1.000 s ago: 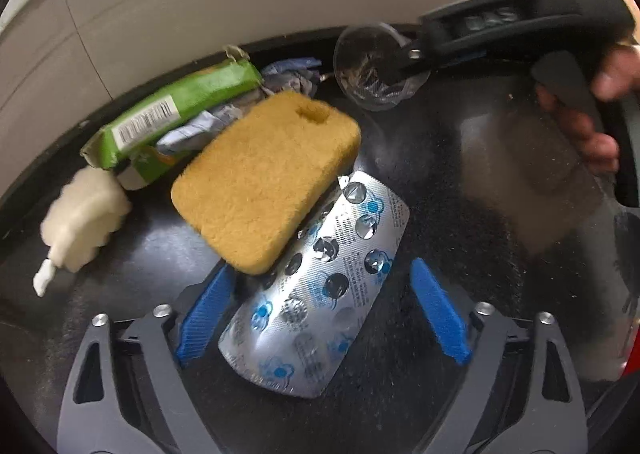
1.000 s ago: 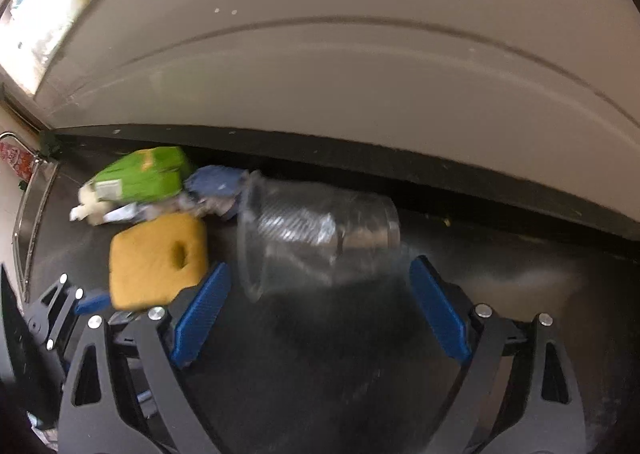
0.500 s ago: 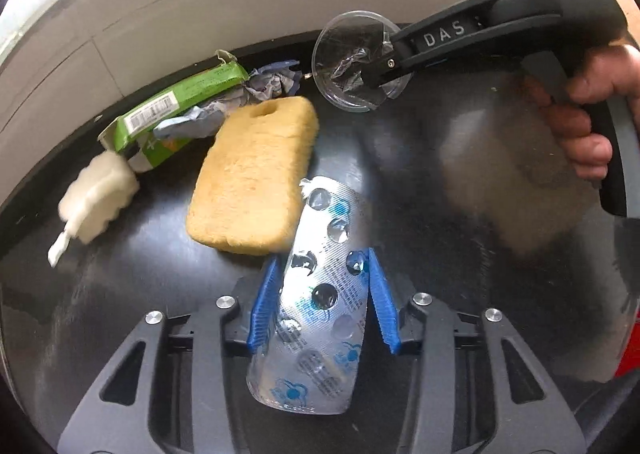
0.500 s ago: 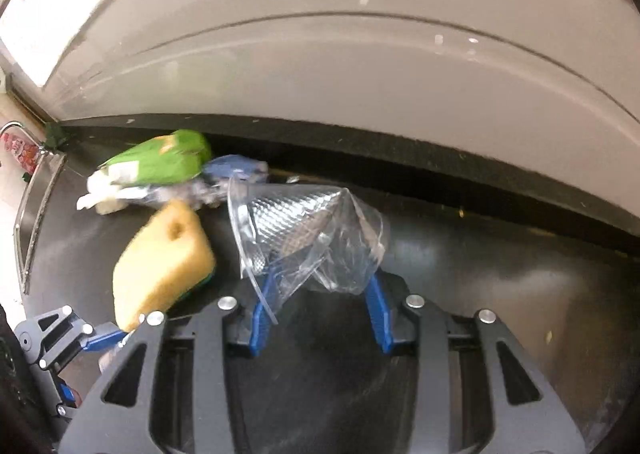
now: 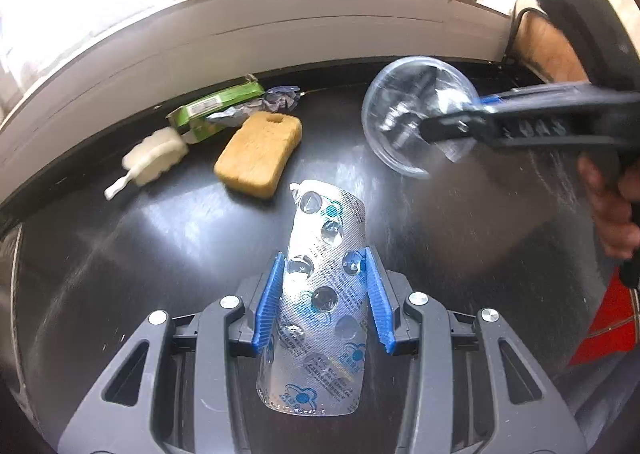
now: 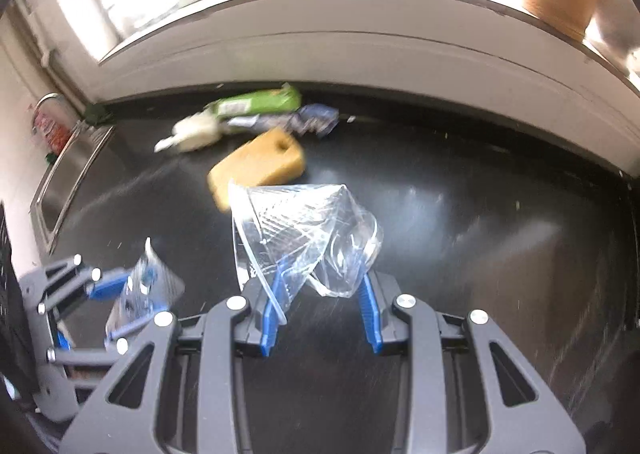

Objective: Collect trash
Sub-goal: 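Grasp the silver blister pack with left tool while right tool grasps the clear cup, then carry blister pack and cup over the bin and open both tools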

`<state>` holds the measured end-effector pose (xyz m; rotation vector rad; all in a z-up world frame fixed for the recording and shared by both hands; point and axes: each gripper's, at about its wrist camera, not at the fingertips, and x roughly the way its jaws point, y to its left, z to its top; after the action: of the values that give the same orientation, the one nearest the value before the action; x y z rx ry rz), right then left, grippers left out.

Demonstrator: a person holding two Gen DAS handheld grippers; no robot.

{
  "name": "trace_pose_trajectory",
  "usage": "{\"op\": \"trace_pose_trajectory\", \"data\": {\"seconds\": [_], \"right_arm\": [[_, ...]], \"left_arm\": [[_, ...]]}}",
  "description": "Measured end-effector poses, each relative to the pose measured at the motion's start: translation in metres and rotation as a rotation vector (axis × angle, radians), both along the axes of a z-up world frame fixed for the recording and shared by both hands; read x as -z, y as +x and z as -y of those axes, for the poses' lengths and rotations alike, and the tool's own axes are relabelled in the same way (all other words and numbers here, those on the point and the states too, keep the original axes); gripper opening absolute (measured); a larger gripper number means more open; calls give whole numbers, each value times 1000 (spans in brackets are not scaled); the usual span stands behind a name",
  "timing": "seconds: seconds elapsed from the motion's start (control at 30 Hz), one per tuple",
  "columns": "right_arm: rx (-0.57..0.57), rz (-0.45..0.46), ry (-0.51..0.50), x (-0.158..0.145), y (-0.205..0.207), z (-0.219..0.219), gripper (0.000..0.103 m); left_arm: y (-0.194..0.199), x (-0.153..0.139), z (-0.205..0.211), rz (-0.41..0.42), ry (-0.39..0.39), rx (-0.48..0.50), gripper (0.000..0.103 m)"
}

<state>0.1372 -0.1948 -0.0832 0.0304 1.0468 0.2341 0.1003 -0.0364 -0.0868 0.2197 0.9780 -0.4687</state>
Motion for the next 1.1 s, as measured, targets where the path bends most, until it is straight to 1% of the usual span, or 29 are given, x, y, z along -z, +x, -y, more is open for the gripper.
{"op": "trace_pose_trajectory", "data": {"seconds": [0.17,0.3,0.4,0.53,0.6,0.67,0.73,0.77,0.8,0.83,0.9,0.97,1.07,1.1], "right_arm": [[-17,-2,-5,-8,-37,-16,35],[-37,14,-8,-15,-49,-34,35],[-83,40,-12,-24,-55,-58,35],[-186,68,-9,-31,-61,-106,35],[-262,73,-1,-32,-64,-143,35],[-351,69,9,-33,-68,-184,36],[-437,56,31,-31,-75,-224,36],[-496,38,45,-28,-81,-251,36],[-538,27,52,-25,-86,-271,36],[-588,15,58,-21,-93,-294,36],[-690,-14,61,-10,-111,-340,36],[-787,-49,57,3,-130,-386,36],[-916,-102,43,23,-163,-447,36],[-949,-114,37,28,-172,-464,36]], "left_arm": [[-24,-7,-19,9,-1,-34,40],[-38,-15,-38,38,-5,-70,40],[-46,-22,-59,56,-6,-117,40],[-63,-38,-107,91,-13,-237,40],[-73,-44,-133,101,-11,-306,40],[-90,-48,-168,111,-7,-398,41],[-109,-49,-204,109,1,-493,41],[-123,-49,-226,107,10,-553,41],[-131,-48,-238,104,15,-586,41],[-147,-45,-260,95,26,-647,41],[-173,-38,-291,79,43,-736,41],[-209,-26,-329,51,58,-839,41],[-254,-4,-370,1,78,-958,41],[-273,6,-385,-19,72,-1002,41]]}}
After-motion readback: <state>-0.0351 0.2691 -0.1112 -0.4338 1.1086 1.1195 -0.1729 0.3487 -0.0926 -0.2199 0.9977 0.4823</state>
